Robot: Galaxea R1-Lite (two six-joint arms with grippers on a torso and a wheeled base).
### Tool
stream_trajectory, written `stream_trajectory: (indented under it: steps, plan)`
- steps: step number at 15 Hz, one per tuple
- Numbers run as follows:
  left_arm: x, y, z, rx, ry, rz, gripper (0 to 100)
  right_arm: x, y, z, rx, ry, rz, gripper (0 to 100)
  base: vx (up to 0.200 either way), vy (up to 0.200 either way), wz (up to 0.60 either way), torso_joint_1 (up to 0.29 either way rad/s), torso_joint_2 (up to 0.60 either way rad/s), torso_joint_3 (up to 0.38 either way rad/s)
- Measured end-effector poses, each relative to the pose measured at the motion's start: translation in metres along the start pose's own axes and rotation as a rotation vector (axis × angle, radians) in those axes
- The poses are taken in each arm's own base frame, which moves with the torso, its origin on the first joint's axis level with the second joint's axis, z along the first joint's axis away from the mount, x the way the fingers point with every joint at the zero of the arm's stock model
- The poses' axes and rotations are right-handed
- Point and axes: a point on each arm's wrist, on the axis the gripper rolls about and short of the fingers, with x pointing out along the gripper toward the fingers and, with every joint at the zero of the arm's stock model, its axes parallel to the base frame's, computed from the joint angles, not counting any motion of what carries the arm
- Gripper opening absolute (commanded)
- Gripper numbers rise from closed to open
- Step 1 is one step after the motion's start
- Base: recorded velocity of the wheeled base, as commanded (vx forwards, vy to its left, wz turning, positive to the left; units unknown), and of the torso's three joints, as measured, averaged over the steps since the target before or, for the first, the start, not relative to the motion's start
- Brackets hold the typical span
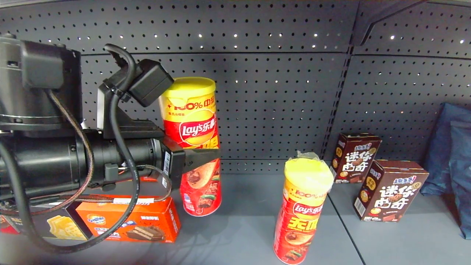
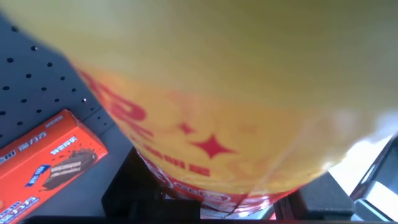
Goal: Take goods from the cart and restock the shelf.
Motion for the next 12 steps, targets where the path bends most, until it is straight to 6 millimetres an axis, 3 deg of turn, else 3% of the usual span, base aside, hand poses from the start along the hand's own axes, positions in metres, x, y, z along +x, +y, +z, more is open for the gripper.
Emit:
stream_trajectory:
  steps: [7,12]
  plan:
    - [0.0021,0.0016,-0.0043,-0.006,0.012,-0.068,0,0.0033,0.002,0.0008,0.007,0.046,-0.106,100,0.0,0.0,0.0,0.0,0.0,0.0]
    - [0.0061,0.0069,-0.0079,-0.019,0.029,-0.057,0,0.0078,0.005,0.0016,0.02,0.093,-0.33,100,0.0,0.0,0.0,0.0,0.0,0.0]
